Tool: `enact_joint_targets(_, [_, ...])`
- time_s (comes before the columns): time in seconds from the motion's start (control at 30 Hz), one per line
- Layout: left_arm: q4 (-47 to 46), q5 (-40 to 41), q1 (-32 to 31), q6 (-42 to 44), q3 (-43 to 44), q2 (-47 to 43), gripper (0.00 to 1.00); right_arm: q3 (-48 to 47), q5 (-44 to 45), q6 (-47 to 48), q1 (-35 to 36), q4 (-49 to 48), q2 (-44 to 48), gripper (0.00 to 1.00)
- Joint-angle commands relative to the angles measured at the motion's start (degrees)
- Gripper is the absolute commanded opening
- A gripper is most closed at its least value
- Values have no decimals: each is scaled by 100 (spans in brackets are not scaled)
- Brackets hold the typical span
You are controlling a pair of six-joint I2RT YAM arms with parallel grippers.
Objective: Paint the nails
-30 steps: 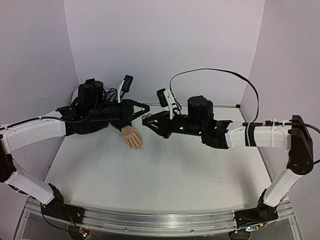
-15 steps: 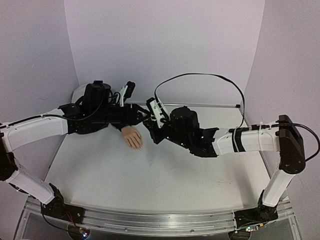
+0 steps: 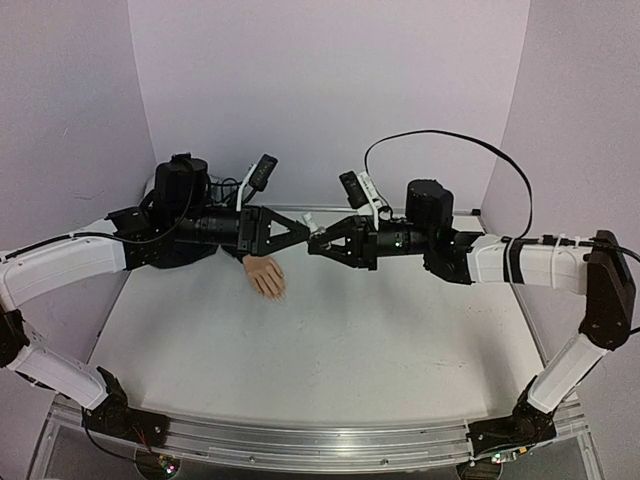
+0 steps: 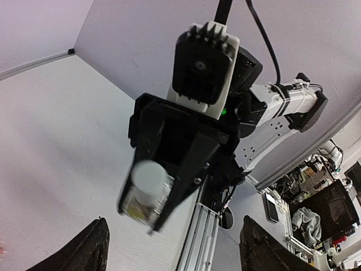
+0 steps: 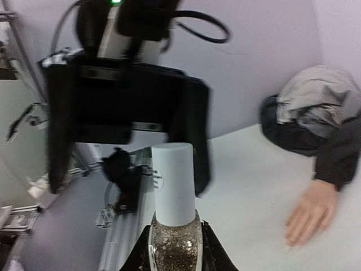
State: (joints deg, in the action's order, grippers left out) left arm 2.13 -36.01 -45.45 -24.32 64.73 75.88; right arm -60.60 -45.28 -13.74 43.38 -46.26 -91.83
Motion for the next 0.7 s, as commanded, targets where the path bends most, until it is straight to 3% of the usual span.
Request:
enact_joint_targets(0.0, [-855, -769, -28, -89, -24, -60, 79, -141, -2017, -995, 114, -1250, 31, 0])
enact_joint_targets(0.27, [-1068, -1053, -118, -187, -12, -36, 51, -204, -2218, -1199, 111, -1616, -102, 0])
enact_joint_targets(0.5, [-1142, -1047, -325, -176, 156, 157, 49, -172, -2163, -1127, 110, -1606, -87, 0])
enact_joint_targets(0.67, [-1145, -985, -356, -139, 194, 205, 31, -139, -1793, -832, 110, -1237, 63, 0])
